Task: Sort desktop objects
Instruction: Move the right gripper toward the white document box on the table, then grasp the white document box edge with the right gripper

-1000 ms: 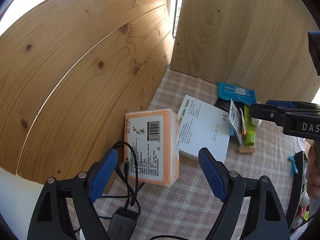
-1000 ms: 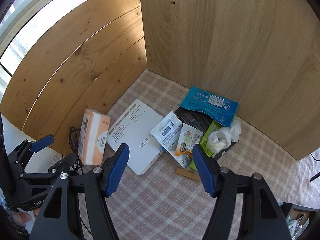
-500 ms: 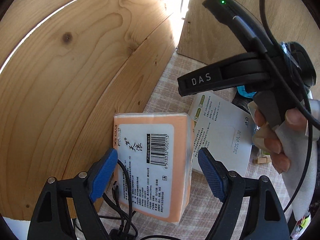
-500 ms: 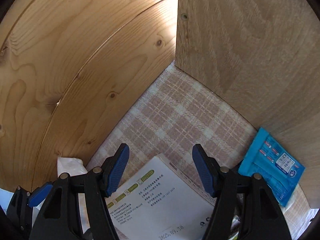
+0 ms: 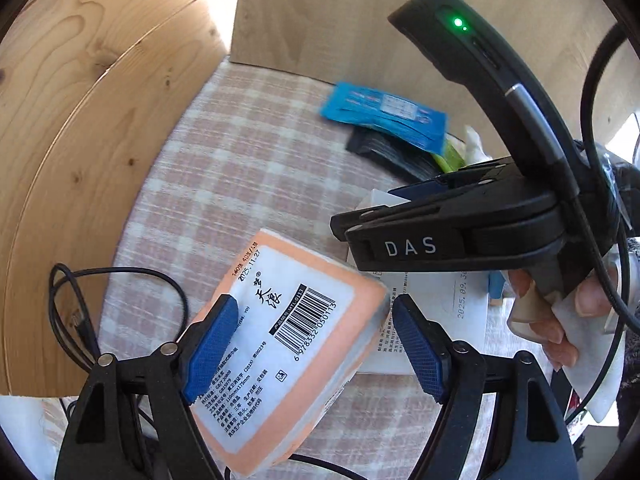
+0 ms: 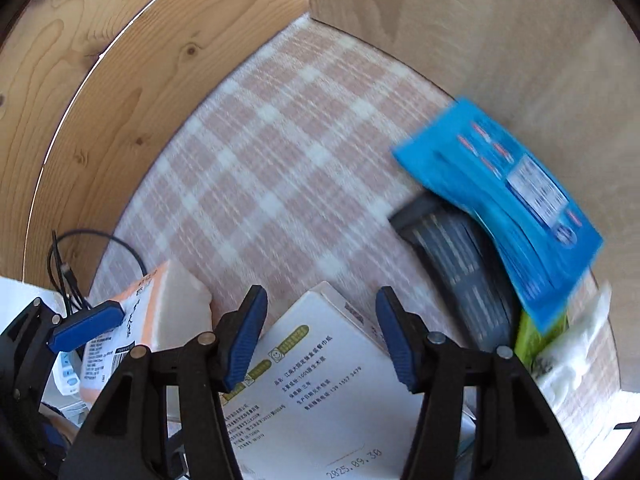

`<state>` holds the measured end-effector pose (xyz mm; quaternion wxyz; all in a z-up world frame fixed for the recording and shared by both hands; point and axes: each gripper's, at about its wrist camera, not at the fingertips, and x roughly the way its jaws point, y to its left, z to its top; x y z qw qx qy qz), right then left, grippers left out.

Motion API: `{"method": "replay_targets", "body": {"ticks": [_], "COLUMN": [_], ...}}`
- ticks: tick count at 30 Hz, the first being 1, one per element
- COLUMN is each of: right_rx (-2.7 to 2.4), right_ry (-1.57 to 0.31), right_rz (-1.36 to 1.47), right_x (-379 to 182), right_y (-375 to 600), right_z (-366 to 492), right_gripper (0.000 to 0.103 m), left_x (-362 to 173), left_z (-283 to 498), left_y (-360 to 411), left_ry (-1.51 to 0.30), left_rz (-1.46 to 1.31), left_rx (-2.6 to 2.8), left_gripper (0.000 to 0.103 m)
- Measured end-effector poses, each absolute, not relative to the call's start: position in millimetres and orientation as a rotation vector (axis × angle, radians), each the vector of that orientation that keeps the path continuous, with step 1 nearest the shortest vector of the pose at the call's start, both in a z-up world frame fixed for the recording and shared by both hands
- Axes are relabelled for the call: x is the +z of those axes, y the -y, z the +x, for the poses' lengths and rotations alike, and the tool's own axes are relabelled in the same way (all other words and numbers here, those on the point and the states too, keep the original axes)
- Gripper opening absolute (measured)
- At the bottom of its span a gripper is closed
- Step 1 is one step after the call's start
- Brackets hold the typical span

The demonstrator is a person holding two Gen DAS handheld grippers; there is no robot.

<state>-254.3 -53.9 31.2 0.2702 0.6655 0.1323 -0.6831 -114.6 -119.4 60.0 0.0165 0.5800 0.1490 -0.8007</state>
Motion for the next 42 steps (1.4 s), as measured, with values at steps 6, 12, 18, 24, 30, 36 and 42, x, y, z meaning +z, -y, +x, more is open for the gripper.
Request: {"method": "replay_targets", "body": {"ticks": [6,12,18,24,30,36,42], "right_rx": [-1.831,-1.831,-1.962,-2.228,-2.348,-2.422,-2.475], "right_ry": [-0.338,-0.383,-0.202,0.071,0.241,0.267,0.298], "right_rz": [1.801,1.813,1.829,1.805,1.843,1.816,1.824], "right_x": [41,48,85,110,61,58,51], "right_y": [-12,-72,-148,-222,-236,-230,-224], "right_z": [-200,-133,-92,-85,-47,-26,-27], "right_gripper": [0.056,0.056,0.056,0.056,0.056,0.055,0.055], "left_x": [61,74,91,87,60,48,57], "left_z": [-89,-59,-20,2,0,-24,-41], "left_y": [55,3,-9,-27,-49,-29,-37], "left_ry": [-0.361,-0.190,-0.081,-0.079,0.000,-0.083,-0.153], "left_rz": [1.913,1.962,1.912,1.964,2.030,1.998,1.957], "left_rx": [-2.572,-2.646,-2.699,-2.747,-2.750,-2.731,-2.805], "left_gripper": [0.077,0.077,0.075,0.073,0.070,0.070,0.070]}}
